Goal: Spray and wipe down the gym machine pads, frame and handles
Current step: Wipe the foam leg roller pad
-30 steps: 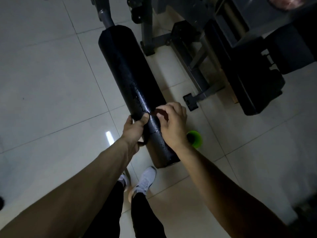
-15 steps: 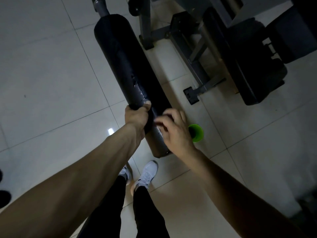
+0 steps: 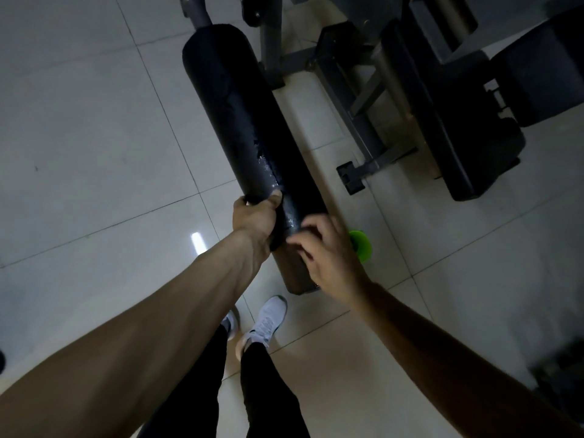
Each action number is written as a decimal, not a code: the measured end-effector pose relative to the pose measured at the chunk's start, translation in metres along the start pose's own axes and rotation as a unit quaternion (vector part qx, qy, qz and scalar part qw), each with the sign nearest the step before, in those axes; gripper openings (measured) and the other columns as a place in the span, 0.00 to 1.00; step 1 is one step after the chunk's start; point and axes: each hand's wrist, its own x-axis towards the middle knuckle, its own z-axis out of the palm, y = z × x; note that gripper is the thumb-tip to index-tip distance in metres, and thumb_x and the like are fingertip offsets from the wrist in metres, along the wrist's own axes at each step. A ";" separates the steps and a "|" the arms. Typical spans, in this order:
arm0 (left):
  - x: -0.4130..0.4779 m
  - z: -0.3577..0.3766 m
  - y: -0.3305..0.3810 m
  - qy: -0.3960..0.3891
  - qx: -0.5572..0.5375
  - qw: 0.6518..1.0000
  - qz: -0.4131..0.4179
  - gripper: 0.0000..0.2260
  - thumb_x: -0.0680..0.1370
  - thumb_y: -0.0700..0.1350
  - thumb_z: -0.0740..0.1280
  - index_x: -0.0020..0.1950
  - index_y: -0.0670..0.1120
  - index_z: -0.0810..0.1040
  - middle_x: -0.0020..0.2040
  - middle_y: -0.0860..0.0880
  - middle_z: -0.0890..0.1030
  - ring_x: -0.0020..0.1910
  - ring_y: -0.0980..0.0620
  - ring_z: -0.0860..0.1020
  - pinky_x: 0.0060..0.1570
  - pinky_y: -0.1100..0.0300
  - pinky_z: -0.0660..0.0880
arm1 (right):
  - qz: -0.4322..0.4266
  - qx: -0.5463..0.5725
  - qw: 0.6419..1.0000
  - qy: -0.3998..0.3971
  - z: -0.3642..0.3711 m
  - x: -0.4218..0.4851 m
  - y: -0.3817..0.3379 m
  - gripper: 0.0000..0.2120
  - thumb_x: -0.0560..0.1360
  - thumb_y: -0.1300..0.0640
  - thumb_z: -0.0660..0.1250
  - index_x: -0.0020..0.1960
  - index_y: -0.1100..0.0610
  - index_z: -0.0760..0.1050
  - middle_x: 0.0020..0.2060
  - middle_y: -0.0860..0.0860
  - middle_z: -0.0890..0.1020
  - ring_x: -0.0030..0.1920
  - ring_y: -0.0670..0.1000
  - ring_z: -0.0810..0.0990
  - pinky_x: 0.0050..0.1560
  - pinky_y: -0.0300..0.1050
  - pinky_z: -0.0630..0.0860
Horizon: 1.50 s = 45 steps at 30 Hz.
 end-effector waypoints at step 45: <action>0.125 -0.059 0.164 -0.147 -0.001 0.989 -0.035 0.19 0.80 0.58 0.70 0.66 0.49 0.77 0.61 0.50 0.82 0.61 0.47 0.79 0.58 0.41 0.80 | 0.150 0.007 0.977 0.149 0.044 0.333 0.003 0.12 0.80 0.52 0.68 0.62 0.52 0.79 0.63 0.55 0.74 0.61 0.55 0.74 0.59 0.53 0.79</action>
